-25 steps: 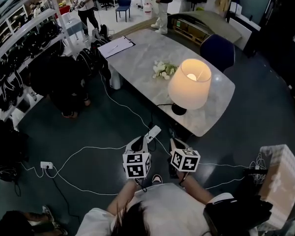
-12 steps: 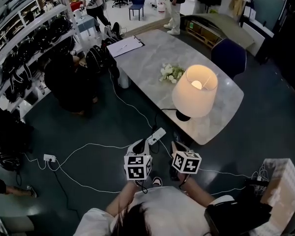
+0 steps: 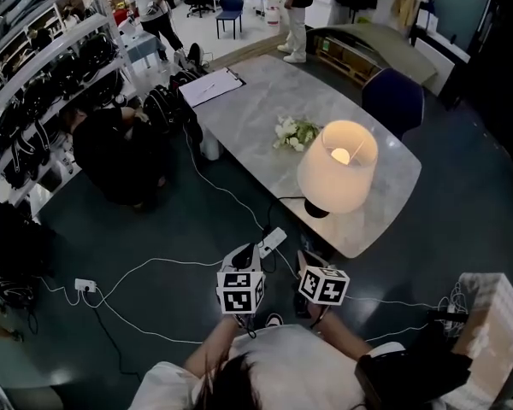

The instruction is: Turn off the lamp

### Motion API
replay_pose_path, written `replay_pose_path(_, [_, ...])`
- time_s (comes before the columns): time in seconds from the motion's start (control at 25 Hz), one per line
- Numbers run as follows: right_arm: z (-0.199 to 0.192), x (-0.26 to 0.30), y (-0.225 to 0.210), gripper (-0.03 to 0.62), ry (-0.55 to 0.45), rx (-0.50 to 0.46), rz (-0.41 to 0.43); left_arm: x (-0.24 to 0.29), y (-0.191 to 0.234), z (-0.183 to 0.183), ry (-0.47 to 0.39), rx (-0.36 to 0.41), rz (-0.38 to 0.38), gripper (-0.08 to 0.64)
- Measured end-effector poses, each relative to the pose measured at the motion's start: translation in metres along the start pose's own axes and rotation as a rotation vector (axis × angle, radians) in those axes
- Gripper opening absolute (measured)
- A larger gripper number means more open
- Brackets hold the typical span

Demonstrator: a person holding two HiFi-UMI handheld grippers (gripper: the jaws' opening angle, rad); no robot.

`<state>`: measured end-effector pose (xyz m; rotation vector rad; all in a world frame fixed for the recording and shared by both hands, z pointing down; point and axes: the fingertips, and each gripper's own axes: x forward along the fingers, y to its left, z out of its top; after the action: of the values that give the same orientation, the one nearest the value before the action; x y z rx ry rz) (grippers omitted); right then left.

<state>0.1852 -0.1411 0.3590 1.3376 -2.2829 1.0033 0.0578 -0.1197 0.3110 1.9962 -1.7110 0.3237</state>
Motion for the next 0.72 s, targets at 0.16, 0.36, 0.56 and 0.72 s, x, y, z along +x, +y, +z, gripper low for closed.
replay_pose_path(0.16, [0.000, 0.010, 0.009, -0.002, 0.009, -0.009, 0.004, -0.001, 0.013, 0.000, -0.007, -0.022, 0.015, 0.006])
replay_pose_path(0.36, [-0.008, 0.027, 0.019, -0.002, 0.033, -0.037, 0.022, 0.007, 0.034, -0.020, 0.023, -0.071, 0.038, 0.006])
replay_pose_path(0.56, [-0.030, 0.047, 0.003, -0.002, 0.066, -0.004, -0.004, 0.023, 0.046, -0.054, 0.080, -0.100, 0.030, 0.006])
replay_pose_path(0.72, [-0.052, 0.076, -0.007, -0.002, 0.097, -0.005, -0.009, 0.041, 0.060, -0.086, 0.121, -0.135, 0.030, 0.006])
